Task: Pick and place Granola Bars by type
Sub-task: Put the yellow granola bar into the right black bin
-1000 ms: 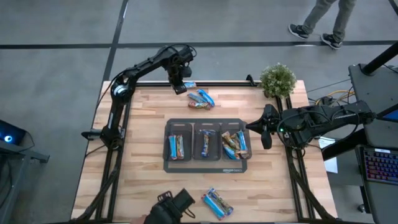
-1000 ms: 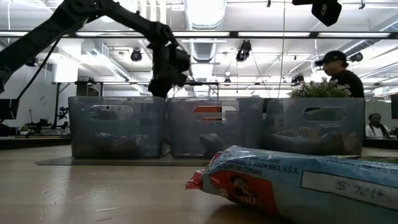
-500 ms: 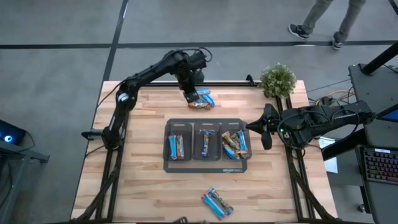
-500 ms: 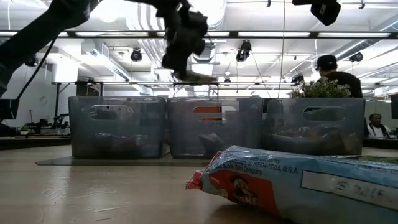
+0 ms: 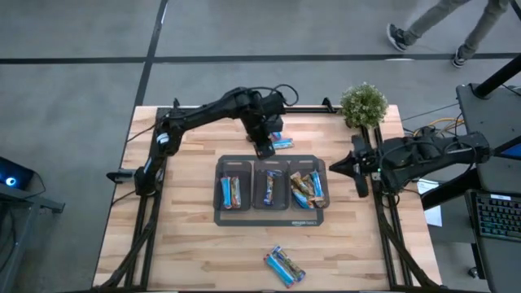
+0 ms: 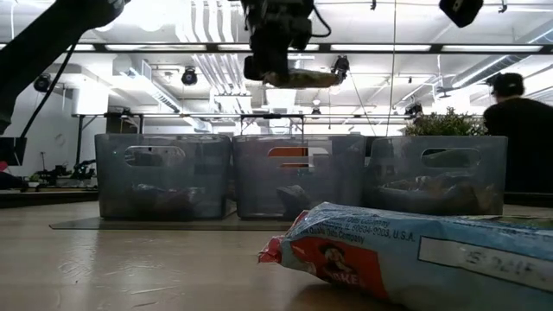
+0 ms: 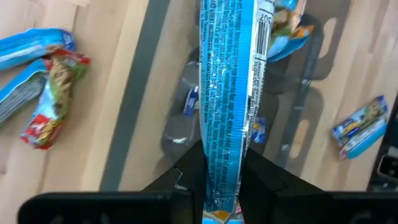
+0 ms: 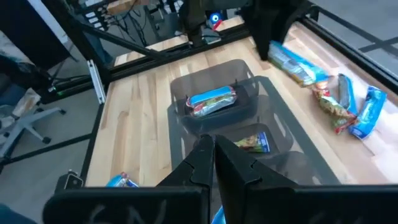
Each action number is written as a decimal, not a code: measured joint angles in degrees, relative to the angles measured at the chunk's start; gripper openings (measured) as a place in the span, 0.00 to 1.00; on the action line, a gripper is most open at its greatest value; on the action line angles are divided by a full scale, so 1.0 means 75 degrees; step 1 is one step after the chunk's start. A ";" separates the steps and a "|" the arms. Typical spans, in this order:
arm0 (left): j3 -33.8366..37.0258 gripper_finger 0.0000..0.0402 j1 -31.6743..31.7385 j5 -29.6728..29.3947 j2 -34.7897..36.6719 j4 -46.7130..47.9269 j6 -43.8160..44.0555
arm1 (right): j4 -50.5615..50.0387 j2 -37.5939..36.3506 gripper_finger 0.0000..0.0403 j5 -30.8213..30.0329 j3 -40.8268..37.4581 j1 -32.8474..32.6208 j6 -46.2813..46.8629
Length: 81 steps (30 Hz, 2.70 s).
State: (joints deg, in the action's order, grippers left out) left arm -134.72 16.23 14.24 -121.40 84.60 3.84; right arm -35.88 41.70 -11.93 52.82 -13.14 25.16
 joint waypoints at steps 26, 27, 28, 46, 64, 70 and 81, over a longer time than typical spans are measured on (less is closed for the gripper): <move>0.0006 0.14 -0.1178 0.0154 0.0006 -0.2595 0.4608 | -0.2017 -0.1910 0.02 -0.1035 0.0003 0.0008 0.0068; 0.0009 0.14 -0.1266 0.0153 0.0006 -0.2716 0.4776 | -0.2019 -0.1903 0.02 -0.1035 0.0003 0.0008 0.0050; 0.0009 0.14 -0.1353 0.0154 0.0006 -0.2845 0.4914 | -0.2019 -0.1896 0.02 -0.1035 0.0003 0.0008 0.0039; 0.2169 0.14 -0.2070 -0.0195 -0.0032 -0.6110 0.7951 | -0.2197 -0.1893 0.02 -0.1030 0.0003 0.0008 -0.0181; 0.3200 0.14 -0.2211 -0.1556 -0.0040 -0.7621 1.1090 | -0.2188 -0.1893 0.02 -0.1013 0.0003 0.0008 -0.0445; 0.3442 0.14 -0.2335 -0.2066 -0.0044 -0.7563 1.1607 | -0.2183 -0.1890 0.02 -0.1013 0.0003 0.0006 -0.0448; 0.4047 0.14 -0.2578 -0.2141 -0.0044 -0.8009 1.1994 | -0.2168 -0.1890 0.02 -0.1013 0.0000 0.0008 -0.0444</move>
State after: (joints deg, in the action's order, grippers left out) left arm -104.37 -3.10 -1.82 -121.73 24.53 93.80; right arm -52.14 27.53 -19.53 52.82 -13.08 21.84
